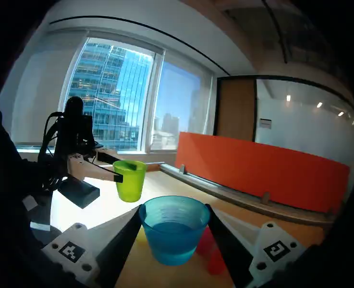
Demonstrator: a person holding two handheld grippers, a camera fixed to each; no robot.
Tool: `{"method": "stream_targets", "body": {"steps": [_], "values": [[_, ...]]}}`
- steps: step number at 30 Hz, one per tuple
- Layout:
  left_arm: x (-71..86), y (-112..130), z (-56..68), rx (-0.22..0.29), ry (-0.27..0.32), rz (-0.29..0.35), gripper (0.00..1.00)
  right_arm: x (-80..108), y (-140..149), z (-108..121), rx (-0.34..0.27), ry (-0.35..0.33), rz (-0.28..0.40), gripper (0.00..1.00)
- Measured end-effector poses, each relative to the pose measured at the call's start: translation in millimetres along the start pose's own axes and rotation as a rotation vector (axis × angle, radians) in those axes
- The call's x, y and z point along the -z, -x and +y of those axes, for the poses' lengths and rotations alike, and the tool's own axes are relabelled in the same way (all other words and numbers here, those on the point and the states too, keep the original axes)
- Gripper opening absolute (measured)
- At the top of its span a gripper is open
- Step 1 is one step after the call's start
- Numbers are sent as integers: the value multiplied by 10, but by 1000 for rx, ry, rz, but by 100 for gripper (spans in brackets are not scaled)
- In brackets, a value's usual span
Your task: Pour water
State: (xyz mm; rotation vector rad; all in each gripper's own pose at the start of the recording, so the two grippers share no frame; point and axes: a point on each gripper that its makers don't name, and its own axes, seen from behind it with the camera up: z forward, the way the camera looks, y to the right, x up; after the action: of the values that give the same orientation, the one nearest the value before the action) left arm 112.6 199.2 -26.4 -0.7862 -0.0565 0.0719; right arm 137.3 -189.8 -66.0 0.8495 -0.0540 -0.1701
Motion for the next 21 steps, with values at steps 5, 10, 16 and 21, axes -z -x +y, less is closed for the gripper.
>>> {"method": "stream_targets", "body": {"steps": [5, 10, 16, 21], "values": [[4, 27, 7, 0, 1, -3, 87, -65, -93, 10, 35, -16, 6, 94], [19, 45, 21, -2, 2, -4, 87, -157, -203, 29, 72, -33, 15, 94], [40, 65, 65, -6, 7, -6, 87, -273, -342, 44, 117, -54, 29, 94], [56, 81, 83, -9, 8, -8, 87, -368, -423, 36, 157, -70, 37, 94]]}}
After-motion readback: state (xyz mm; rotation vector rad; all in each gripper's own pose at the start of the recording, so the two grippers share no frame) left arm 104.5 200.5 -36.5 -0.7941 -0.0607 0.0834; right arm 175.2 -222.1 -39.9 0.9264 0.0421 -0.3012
